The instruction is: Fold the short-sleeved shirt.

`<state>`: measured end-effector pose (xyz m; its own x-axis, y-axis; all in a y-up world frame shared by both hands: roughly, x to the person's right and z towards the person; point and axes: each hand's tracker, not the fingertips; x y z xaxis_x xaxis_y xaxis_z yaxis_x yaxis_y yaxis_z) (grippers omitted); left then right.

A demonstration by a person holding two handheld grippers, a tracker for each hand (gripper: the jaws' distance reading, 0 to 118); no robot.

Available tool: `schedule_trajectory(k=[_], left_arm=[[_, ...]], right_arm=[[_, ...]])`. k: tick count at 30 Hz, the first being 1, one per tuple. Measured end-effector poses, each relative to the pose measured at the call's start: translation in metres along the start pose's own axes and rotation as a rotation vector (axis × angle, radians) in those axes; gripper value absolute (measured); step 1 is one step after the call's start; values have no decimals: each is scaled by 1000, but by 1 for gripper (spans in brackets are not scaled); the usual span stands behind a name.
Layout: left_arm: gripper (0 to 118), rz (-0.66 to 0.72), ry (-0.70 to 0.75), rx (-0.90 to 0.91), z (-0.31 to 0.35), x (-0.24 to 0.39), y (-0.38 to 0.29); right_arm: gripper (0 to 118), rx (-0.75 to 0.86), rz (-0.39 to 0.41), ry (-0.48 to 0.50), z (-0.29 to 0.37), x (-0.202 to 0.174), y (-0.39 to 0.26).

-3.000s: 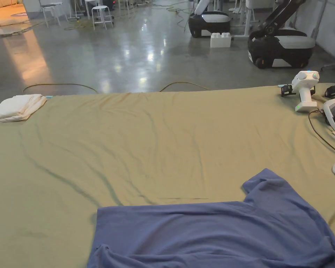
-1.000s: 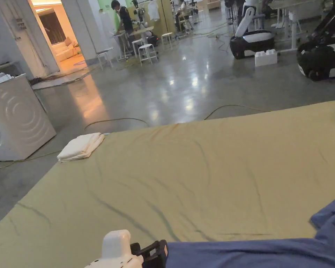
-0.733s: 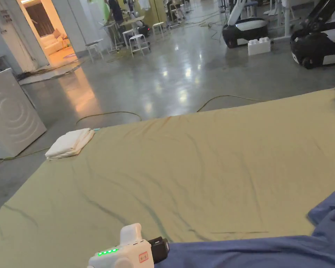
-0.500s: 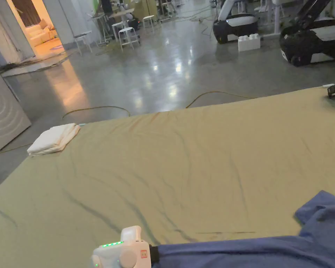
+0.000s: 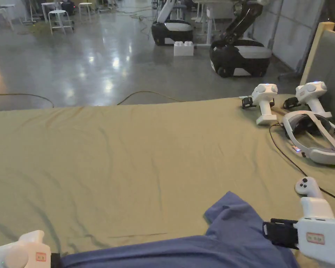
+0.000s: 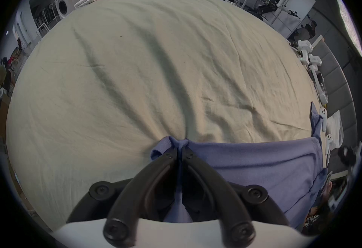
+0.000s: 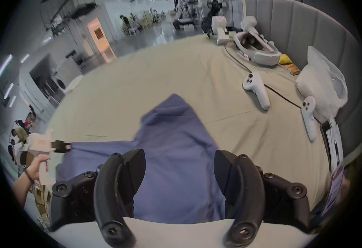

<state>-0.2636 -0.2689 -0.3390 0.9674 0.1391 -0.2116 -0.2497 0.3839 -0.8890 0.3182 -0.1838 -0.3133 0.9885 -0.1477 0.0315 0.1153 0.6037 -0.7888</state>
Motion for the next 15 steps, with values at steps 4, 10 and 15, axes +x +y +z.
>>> schedule_trajectory(k=[4, 10, 15], left_arm=[[6, -35, 15, -5, 0, 3, 1], [6, -58, 39, 4, -1, 7, -1], [5, -127, -26, 81, 41, 1, -5]], right_arm=[[77, -227, 3, -79, -85, 21, 15], [36, -223, 68, -154, -101, 23, -1], [3, -134, 57, -90, -56, 12, -6]])
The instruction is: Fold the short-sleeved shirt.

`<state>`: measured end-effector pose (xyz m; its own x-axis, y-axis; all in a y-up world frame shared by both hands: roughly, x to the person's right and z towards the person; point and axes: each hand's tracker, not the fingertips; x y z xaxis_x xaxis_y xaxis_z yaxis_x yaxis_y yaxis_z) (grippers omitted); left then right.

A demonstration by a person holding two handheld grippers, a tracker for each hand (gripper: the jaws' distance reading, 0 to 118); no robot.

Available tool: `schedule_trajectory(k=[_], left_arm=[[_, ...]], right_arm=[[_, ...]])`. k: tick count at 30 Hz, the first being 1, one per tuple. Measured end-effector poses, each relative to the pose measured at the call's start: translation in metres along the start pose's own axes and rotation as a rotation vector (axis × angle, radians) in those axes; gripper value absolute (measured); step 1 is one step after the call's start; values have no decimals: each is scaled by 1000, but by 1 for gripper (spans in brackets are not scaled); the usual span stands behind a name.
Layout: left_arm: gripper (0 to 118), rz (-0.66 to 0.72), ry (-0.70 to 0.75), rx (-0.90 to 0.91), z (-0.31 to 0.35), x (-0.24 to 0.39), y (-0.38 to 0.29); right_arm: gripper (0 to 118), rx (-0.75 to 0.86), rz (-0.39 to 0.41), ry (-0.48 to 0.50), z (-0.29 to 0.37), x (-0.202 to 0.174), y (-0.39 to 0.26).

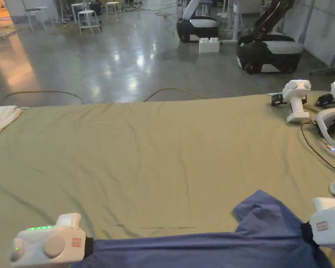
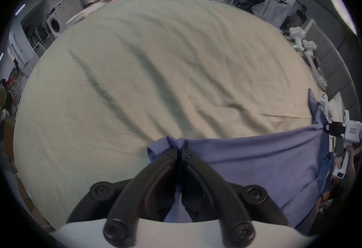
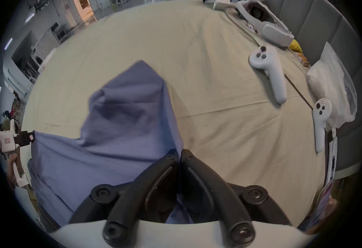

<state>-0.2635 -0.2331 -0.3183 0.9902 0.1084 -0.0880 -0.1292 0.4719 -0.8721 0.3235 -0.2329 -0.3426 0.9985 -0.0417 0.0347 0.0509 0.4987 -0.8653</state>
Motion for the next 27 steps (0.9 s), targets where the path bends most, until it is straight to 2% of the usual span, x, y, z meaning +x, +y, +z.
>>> schedule_trajectory(k=[6, 10, 15, 17, 22, 23, 24, 26, 27], left_arm=[[5, 51, -143, 194, 111, -31, -61], [5, 43, -150, 189, 148, -46, -128], [5, 131, -203, 104, 156, -53, -192], [5, 114, -186, 120, 151, -54, -207], [5, 163, -182, 71, 126, -59, -220], [11, 160, -173, 65, 123, -58, -221], [27, 151, -134, 65, 123, -56, -222], [77, 126, -104, 91, 130, -54, -222], [84, 127, -92, 131, 139, -52, -220]], right_arm=[[3, 150, -55, 113, 106, 4, -60], [3, 168, -24, 81, 153, 6, -130], [3, 154, -90, 78, 176, 15, -195], [3, 143, -114, 85, 177, 17, -210], [3, 129, -76, 46, 162, 4, -229], [8, 139, -47, 8, 158, 0, -232], [23, 137, -24, -16, 150, 4, -228], [79, 136, -23, -14, 146, -1, -230], [78, 147, -31, 2, 150, -1, -230]])
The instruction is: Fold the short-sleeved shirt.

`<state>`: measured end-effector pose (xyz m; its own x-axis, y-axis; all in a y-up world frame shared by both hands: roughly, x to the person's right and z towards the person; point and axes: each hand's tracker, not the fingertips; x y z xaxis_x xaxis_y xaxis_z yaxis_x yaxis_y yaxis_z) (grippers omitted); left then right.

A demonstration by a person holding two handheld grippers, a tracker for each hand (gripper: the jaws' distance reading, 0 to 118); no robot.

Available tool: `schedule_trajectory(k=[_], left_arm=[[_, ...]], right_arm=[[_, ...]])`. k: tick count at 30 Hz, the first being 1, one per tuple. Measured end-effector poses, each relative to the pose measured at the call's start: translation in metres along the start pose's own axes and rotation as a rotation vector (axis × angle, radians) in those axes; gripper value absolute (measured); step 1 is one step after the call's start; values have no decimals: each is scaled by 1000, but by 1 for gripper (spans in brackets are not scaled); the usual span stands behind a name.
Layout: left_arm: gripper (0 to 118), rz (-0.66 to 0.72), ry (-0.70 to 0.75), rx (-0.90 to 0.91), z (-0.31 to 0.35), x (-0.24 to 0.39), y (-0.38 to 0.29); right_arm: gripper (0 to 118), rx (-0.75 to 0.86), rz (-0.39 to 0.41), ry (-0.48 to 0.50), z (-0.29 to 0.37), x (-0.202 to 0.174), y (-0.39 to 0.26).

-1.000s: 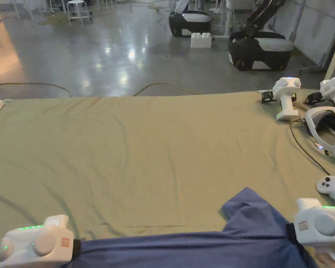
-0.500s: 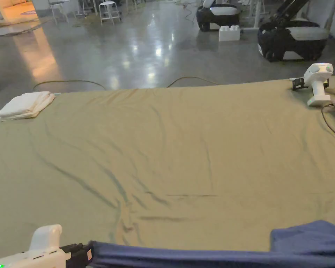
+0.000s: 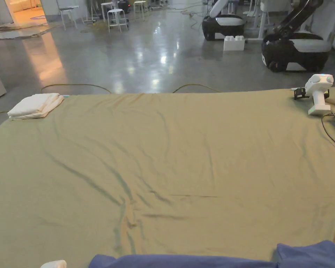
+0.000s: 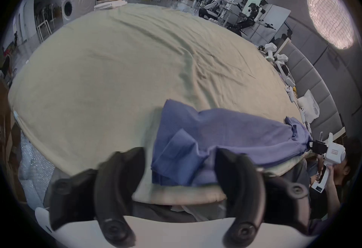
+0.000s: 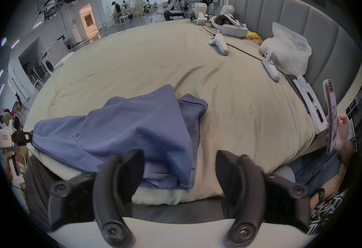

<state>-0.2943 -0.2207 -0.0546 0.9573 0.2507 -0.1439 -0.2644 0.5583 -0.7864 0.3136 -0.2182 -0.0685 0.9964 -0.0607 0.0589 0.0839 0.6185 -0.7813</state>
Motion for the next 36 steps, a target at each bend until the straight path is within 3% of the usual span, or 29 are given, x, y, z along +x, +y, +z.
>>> schedule_trajectory(k=[5, 8, 11, 14, 16, 17, 18, 19, 20, 21, 22, 23, 24, 27, 36], left_arm=[[84, -145, -6, 352, 87, 46, 27], [84, -234, -4, 596, 151, 80, 38], [84, -283, 125, 863, 202, 116, 32], [84, -344, 225, 980, 231, 144, 24], [83, -323, 204, 995, 240, 151, 20], [82, -288, 142, 976, 245, 152, 20], [80, -270, 92, 962, 249, 153, 19], [73, -265, 73, 954, 251, 155, 18], [64, -261, 89, 958, 251, 154, 18], [58, -261, 79, 954, 253, 154, 18], [58, -262, 67, 956, 254, 153, 16], [23, -259, 67, 955, 255, 154, 16], [1, -257, 79, 963, 251, 154, 13], [0, -269, 28, 990, 255, 154, 6], [0, -293, -3, 975, 256, 158, 9]], right_arm=[[77, 172, -51, 70, 48, -7, 29], [77, 386, -80, 155, 110, -27, 52], [77, 605, -14, 146, 154, -32, 64], [77, 752, 89, 88, 190, -61, 69], [72, 821, 125, 46, 200, -72, 68], [61, 855, 111, 47, 208, -84, 69], [47, 885, 96, 94, 212, -86, 67], [21, 902, 100, 148, 215, -87, 65], [6, 915, 105, 176, 216, -90, 64], [1, 905, 105, 162, 216, -94, 65], [1, 900, 115, 131, 215, -99, 64], [0, 894, 142, 144, 215, -100, 63], [0, 879, 177, 174, 214, -102, 61], [0, 848, 218, 181, 212, -114, 59], [0, 840, 217, 177, 210, -133, 63]])
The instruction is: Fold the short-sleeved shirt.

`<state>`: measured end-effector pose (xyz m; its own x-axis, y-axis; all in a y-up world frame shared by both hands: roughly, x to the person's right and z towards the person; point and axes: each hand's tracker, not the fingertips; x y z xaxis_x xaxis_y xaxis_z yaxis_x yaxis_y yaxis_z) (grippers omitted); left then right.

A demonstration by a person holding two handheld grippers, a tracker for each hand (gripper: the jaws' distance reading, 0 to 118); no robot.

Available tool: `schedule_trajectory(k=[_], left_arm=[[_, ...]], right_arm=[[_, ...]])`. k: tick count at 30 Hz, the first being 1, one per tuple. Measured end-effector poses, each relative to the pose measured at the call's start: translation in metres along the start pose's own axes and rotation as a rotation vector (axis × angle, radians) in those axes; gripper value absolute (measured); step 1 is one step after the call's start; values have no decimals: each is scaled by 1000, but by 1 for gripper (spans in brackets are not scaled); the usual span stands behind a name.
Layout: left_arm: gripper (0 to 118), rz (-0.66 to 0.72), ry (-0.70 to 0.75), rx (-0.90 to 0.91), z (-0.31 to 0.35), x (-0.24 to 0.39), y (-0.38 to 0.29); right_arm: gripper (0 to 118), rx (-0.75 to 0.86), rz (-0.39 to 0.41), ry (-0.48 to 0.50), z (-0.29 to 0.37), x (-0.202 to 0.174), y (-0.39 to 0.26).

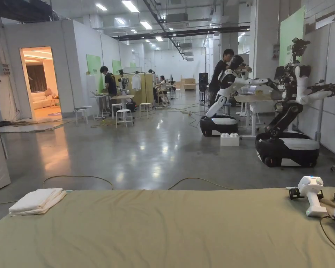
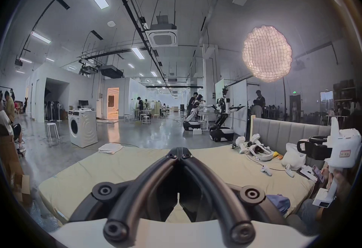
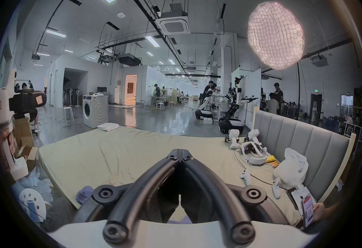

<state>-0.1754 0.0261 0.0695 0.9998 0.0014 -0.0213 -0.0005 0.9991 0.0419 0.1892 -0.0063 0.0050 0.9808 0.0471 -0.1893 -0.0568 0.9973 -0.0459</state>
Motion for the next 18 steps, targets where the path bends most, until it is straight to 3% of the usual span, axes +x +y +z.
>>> schedule_trajectory(k=[7, 10, 11, 16, 18], left_arm=[[3, -33, -4, -61, -10, -4, -10], [71, 35, -43, -130, -20, -27, -28], [87, 78, -63, -187, -26, -38, -37], [89, 398, -133, -522, -74, -105, -123], [89, 613, -191, -661, -93, -137, -180]], right_arm=[[0, -21, -14, -4, -5, 0, -2], [0, -61, -27, 6, -5, 6, -13], [0, -80, -34, 10, -4, 8, -18], [0, -207, -158, 30, -6, 17, -41], [0, -242, -198, 24, -5, 21, -51]])
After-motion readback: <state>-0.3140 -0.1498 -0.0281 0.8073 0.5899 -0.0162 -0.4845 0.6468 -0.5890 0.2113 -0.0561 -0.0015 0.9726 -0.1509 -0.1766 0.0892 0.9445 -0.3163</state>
